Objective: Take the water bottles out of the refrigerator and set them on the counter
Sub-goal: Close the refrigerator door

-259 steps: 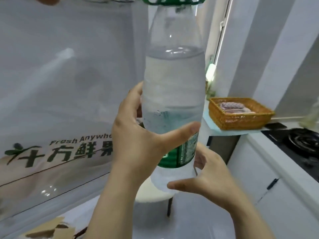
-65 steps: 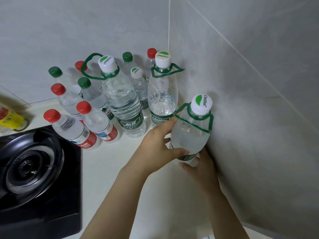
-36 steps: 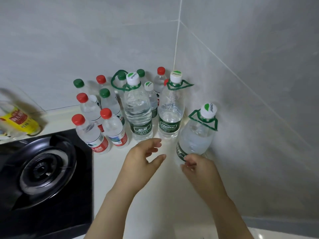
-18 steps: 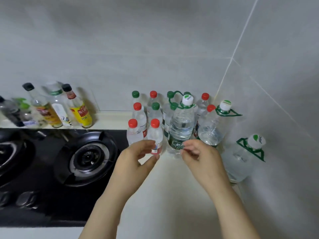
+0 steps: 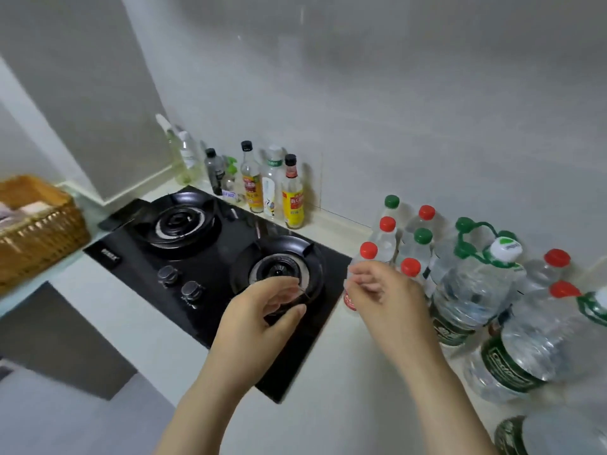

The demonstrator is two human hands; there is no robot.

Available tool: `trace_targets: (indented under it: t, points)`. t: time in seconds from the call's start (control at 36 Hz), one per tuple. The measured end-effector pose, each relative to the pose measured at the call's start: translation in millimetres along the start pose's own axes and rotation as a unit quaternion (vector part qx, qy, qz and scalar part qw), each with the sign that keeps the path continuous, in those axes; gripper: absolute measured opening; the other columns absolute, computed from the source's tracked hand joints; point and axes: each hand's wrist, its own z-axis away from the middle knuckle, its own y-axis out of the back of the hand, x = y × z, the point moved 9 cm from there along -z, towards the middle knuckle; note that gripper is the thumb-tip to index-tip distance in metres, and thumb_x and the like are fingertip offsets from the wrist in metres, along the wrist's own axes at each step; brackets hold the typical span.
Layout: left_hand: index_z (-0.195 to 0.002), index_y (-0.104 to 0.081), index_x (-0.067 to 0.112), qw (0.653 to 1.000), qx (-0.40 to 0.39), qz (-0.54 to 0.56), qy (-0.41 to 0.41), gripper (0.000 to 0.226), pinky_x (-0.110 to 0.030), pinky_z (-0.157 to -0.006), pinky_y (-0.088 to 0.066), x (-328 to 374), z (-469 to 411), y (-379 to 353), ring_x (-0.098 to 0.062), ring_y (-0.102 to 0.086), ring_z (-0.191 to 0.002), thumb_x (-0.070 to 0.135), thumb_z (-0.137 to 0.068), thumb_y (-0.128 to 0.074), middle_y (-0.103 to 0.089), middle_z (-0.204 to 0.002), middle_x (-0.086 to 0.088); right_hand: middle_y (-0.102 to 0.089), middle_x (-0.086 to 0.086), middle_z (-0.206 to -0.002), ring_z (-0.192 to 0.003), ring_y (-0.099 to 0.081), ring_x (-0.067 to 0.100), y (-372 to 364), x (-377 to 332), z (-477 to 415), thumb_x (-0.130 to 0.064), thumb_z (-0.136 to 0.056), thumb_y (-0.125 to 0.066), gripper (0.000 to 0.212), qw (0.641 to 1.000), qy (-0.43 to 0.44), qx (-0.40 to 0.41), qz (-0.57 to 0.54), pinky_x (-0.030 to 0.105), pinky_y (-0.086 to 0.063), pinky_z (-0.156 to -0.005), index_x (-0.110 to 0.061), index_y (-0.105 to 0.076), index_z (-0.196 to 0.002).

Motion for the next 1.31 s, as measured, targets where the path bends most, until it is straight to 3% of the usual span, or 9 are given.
trace_targets:
  t: [0.19, 0.31, 0.44, 0.67, 0.78, 0.92, 1.03, 1.14, 1.31]
  points:
    - [-0.107, -0.065, 0.038, 0.994, 0.1, -0.027, 0.04, 0.029, -0.008, -0.088, -0.048, -28.1, 23.4, 87.1, 0.012, -0.06, -0.098, 0.02, -0.085, -0.069, -0.068, -0.103, 0.02, -0.068, -0.015, -0.085, -0.081, -0.066, -0.002, -88.2, -61.0, -4.1, -0.019, -0.087, -0.067, 0.016, 0.993, 0.058, -0.097, -0.014, 0.014, -0.054, -0.076, -0.024, -0.07, -0.102]
    - [-0.112, -0.067, 0.03, 0.984, 0.161, -0.024, 0.07, 0.027, -0.015, -0.09, -0.051, -53.1, 45.2, 147.3, 0.01, -0.061, -0.099, 0.022, -0.086, -0.069, -0.068, -0.104, 0.021, -0.068, -0.013, -0.085, -0.08, -0.066, -0.001, -149.4, -103.1, 2.5, -0.019, -0.087, -0.067, 0.015, 0.985, 0.093, -0.145, -0.03, 0.012, -0.053, -0.074, -0.023, -0.069, -0.102]
    - [-0.107, -0.066, 0.035, 0.967, 0.235, -0.024, 0.098, 0.025, -0.022, -0.088, -0.054, -85.5, 80.7, 227.7, 0.008, -0.062, -0.096, 0.023, -0.085, -0.069, -0.068, -0.102, 0.021, -0.068, -0.012, -0.082, -0.081, -0.064, -0.003, -228.7, -159.3, 28.7, -0.016, -0.087, -0.067, 0.015, 0.967, 0.125, -0.212, -0.061, 0.011, -0.051, -0.07, -0.029, -0.068, -0.094]
    - [-0.112, -0.063, 0.033, 0.94, 0.316, -0.037, 0.124, 0.03, -0.004, -0.079, -0.049, -128.4, 136.4, 335.7, 0.008, -0.062, -0.096, 0.024, -0.085, -0.069, -0.066, -0.105, 0.021, -0.068, -0.013, -0.088, -0.083, -0.062, -0.007, -337.4, -244.5, 76.5, -0.017, -0.088, -0.066, 0.018, 0.935, 0.186, -0.291, -0.077, 0.004, -0.048, -0.071, -0.024, -0.07, -0.104]
    - [-0.109, -0.063, 0.037, 0.923, 0.358, -0.031, 0.14, 0.029, -0.005, -0.08, -0.05, -148.1, 163.7, 375.5, 0.006, -0.062, -0.097, 0.024, -0.084, -0.07, -0.066, -0.105, 0.021, -0.067, -0.013, -0.088, -0.086, -0.061, -0.007, -382.4, -280.4, 101.7, -0.018, -0.089, -0.066, 0.016, 0.913, 0.221, -0.333, -0.081, 0.004, -0.048, -0.072, -0.024, -0.069, -0.103]
    - [-0.106, -0.062, 0.038, 0.896, 0.412, -0.034, 0.163, 0.027, -0.006, -0.082, -0.049, -168.3, 192.2, 417.7, 0.009, -0.061, -0.097, 0.024, -0.085, -0.07, -0.066, -0.105, 0.021, -0.066, -0.014, -0.089, -0.086, -0.062, -0.005, -436.1, -322.2, 129.1, -0.021, -0.089, -0.066, 0.015, 0.882, 0.269, -0.381, -0.073, 0.004, -0.047, -0.071, -0.025, -0.068, -0.104]
    - [-0.109, -0.06, 0.036, 0.869, 0.451, -0.049, 0.196, 0.027, -0.01, -0.085, -0.051, -180.6, 207.0, 450.4, 0.002, -0.062, -0.099, 0.026, -0.085, -0.068, -0.065, -0.106, 0.02, -0.067, -0.016, -0.093, -0.089, -0.062, -0.003, -481.3, -354.3, 146.1, -0.023, -0.089, -0.066, 0.019, 0.851, 0.301, -0.423, -0.076, 0.008, -0.049, -0.074, -0.026, -0.068, -0.108]
    - [-0.106, -0.062, 0.035, 0.83, 0.509, -0.055, 0.222, 0.026, -0.017, -0.089, -0.053, -192.9, 222.9, 483.7, -0.001, -0.064, -0.098, 0.025, -0.084, -0.069, -0.068, -0.105, 0.017, -0.064, -0.023, -0.092, -0.086, -0.06, -0.01, -530.9, -386.3, 160.2, -0.024, -0.09, -0.066, 0.019, 0.819, 0.336, -0.457, -0.087, 0.001, -0.046, -0.069, -0.026, -0.068, -0.108]
    - [-0.111, -0.065, 0.031, 0.755, 0.589, -0.082, 0.276, 0.028, -0.003, -0.084, -0.046, -207.5, 258.7, 530.1, 0.008, -0.062, -0.097, 0.023, -0.084, -0.07, -0.067, -0.103, 0.021, -0.062, -0.022, -0.093, -0.088, -0.059, -0.009, -599.2, -442.3, 201.0, -0.028, -0.092, -0.063, 0.023, 0.737, 0.393, -0.54, -0.104, 0.004, -0.047, -0.068, -0.028, -0.065, -0.114]
